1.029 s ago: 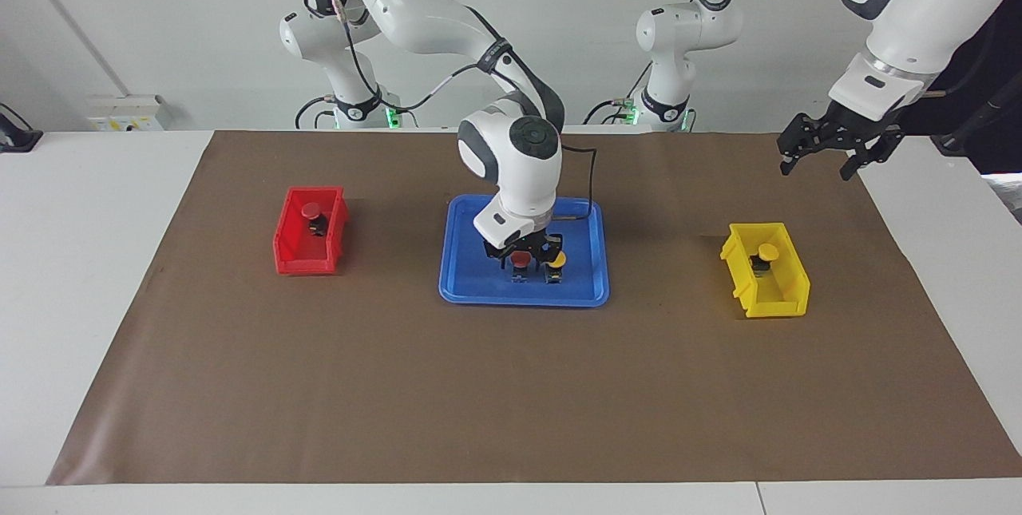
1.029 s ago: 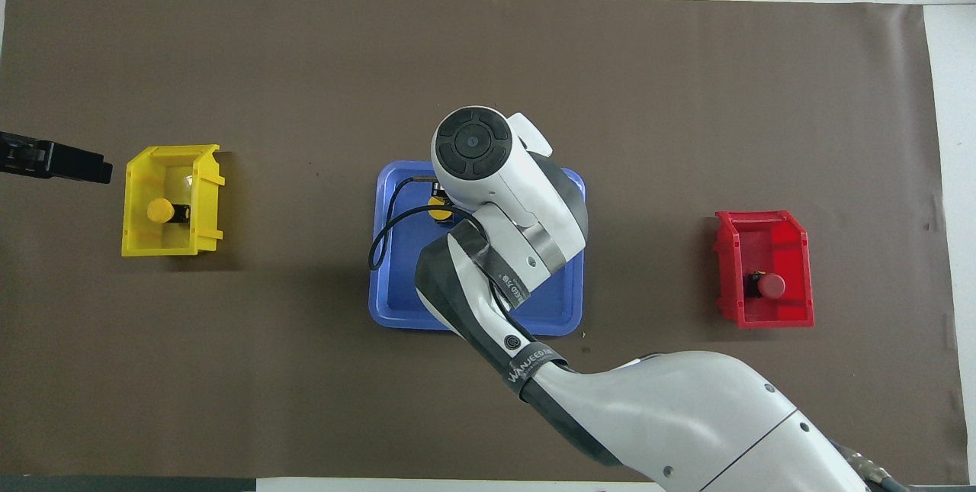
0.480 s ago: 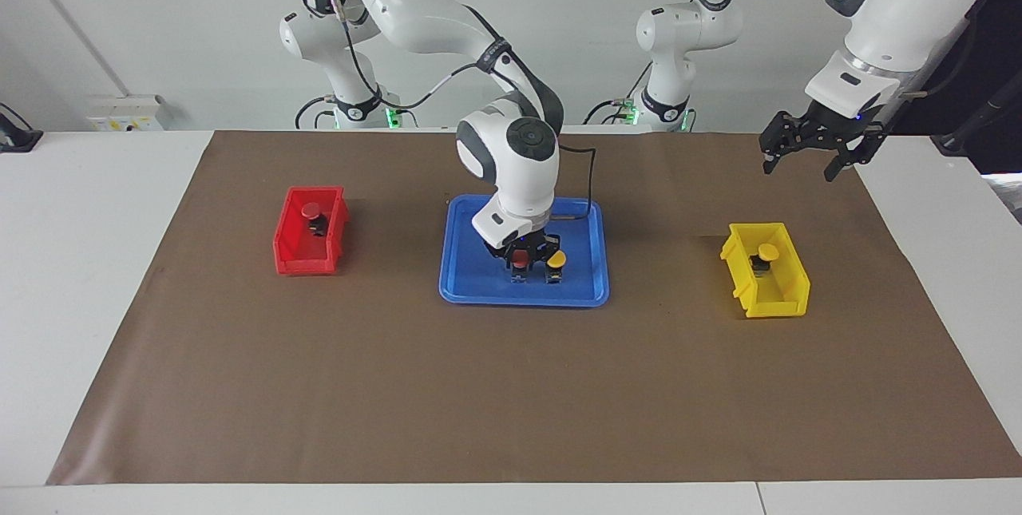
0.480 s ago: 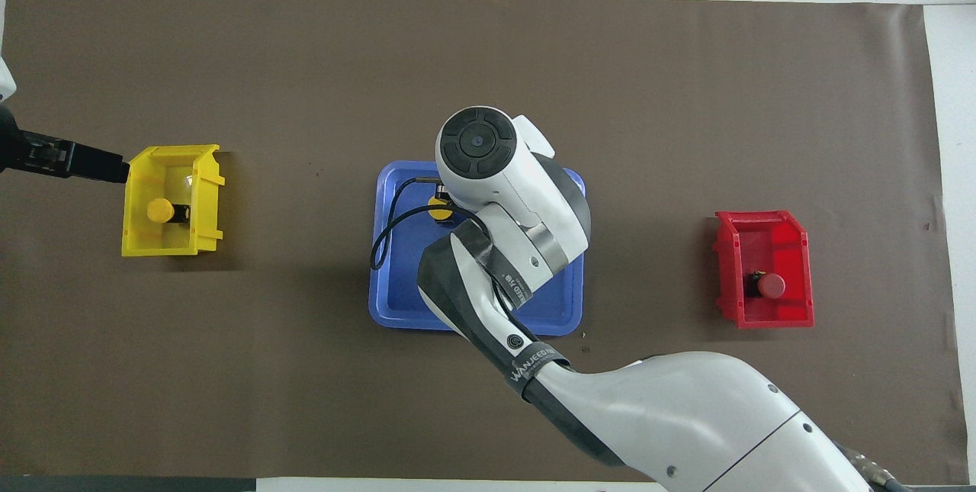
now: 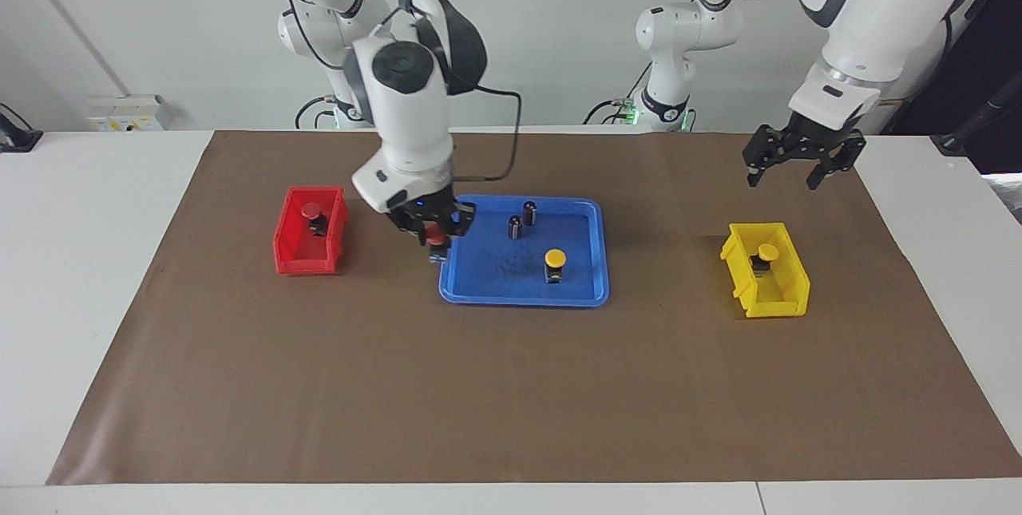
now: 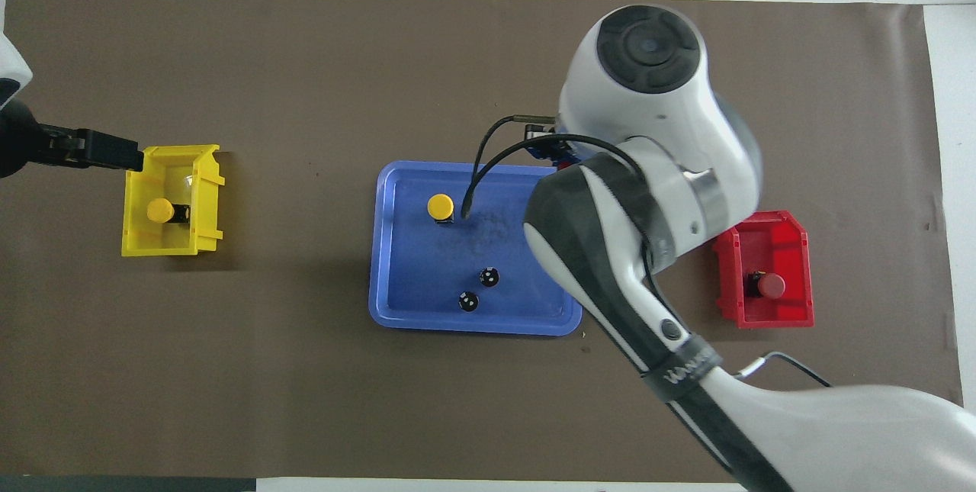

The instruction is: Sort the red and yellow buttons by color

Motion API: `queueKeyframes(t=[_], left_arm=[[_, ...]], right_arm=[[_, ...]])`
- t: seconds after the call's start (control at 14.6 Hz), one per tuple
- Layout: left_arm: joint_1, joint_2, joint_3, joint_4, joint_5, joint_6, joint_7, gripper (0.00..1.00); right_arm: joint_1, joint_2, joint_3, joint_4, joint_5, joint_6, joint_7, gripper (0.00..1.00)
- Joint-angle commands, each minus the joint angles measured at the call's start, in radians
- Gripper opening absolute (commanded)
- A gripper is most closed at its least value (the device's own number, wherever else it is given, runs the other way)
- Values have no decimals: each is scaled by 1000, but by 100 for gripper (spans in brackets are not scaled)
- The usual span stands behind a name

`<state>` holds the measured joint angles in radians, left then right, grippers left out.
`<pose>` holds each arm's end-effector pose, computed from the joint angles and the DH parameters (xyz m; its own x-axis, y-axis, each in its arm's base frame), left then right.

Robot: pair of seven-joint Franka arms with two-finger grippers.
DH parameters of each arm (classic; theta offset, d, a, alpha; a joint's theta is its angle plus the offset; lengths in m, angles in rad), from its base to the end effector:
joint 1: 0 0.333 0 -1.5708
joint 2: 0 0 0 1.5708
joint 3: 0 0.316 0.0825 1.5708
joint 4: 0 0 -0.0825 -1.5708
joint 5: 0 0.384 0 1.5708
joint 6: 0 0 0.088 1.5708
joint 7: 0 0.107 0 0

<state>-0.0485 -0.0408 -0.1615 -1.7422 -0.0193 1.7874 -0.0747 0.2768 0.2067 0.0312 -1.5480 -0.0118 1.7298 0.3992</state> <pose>0.5451 -0.1195 0.5845 0.9879 -0.1305 0.0842 -0.1325 -0.9910 0.0189 0.5950 0.1864 0.5271 0.9957 -0.0898 -0.0208 -0.0895 -0.9959 0.0144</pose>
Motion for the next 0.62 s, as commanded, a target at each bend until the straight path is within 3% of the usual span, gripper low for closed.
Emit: queueKeyframes(t=[0.0,0.21,0.34,0.55], left_arm=[[-137,24,4,-40,2,87,-184,100],[-240,99,5,-34,2,171,-328,100],[-273,154,5,-34,5,231,-387,100],[-304,231,5,-37,15,326,-511,100]], right_arm=[[-154,-163,15,-189,33,-2,-221,22],[-292,-253,15,-360,35,66,-411,22],[-367,-303,15,-501,55,202,-488,22],[-384,-325,12,-622,89,306,-534,22]])
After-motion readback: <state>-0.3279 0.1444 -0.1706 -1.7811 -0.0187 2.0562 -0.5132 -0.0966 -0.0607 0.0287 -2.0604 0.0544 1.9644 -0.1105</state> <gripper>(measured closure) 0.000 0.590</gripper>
